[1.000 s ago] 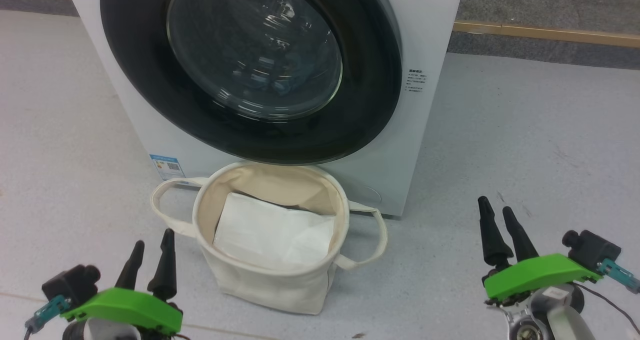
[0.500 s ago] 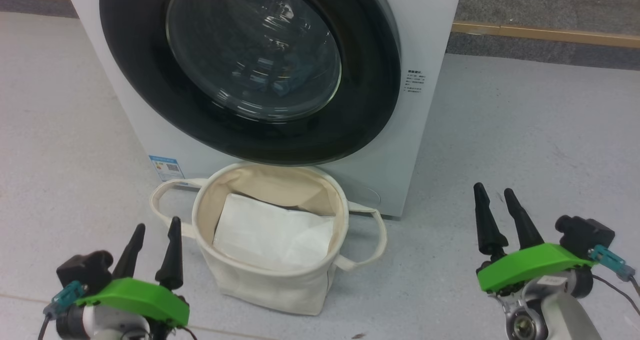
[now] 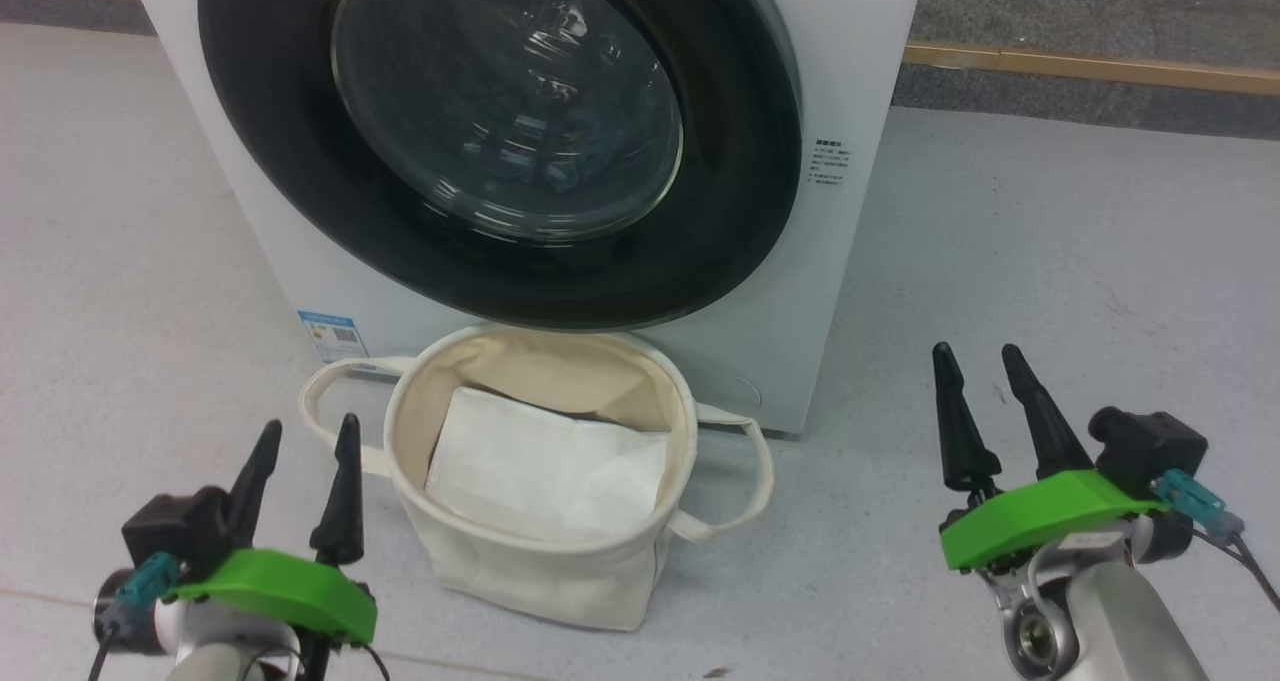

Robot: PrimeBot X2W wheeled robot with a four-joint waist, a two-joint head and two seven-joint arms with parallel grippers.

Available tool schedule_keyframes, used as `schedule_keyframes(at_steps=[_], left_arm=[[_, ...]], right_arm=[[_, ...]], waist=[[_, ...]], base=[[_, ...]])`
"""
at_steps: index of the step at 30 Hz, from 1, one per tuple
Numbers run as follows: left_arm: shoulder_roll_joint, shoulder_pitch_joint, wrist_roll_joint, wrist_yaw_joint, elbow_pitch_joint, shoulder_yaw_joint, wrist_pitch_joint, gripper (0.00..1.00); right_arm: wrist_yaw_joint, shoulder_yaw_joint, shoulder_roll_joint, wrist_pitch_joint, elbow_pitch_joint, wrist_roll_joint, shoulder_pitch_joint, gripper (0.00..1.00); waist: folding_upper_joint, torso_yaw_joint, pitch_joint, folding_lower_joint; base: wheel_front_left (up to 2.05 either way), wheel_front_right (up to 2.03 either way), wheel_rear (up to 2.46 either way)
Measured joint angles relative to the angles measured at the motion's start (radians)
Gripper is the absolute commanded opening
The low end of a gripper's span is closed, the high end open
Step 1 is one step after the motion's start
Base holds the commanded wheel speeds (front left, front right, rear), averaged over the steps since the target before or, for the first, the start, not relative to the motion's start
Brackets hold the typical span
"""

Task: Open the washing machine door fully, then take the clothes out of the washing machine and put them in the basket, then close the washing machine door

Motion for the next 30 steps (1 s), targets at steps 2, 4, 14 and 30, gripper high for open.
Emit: schedule_keyframes(at_steps=[2,4,14,30], left_arm=[[0.005,-0.01,0.016,0.0,-0.002,-0.003,-0.008,1.0],[0.007,-0.016,0.027,0.0,-0.006,-0.005,-0.01,1.0],[0.026,-0.022,0.093,0.001,-0.026,-0.026,-0.043,1.0],[0.035,-0.032,0.167,0.0,-0.057,-0.028,-0.072,1.0]], right_arm=[[0.0,0.004,0.0,-0.005,0.0,-0.025,0.0,1.0],[0.0,0.007,0.0,-0.011,0.0,-0.048,0.0,1.0],[0.0,0.019,-0.001,-0.042,0.0,-0.139,-0.026,1.0],[0.0,0.023,-0.003,-0.067,0.019,-0.215,-0.045,1.0]], waist=[[0.0,-0.001,0.0,0.0],[0.0,-0.001,0.0,0.0],[0.0,-0.002,-0.004,0.0],[0.0,-0.001,-0.012,0.0]], base=[[0.0,0.0,0.0],[0.0,0.0,0.0],[0.0,0.0,0.0],[0.0,0.0,0.0]])
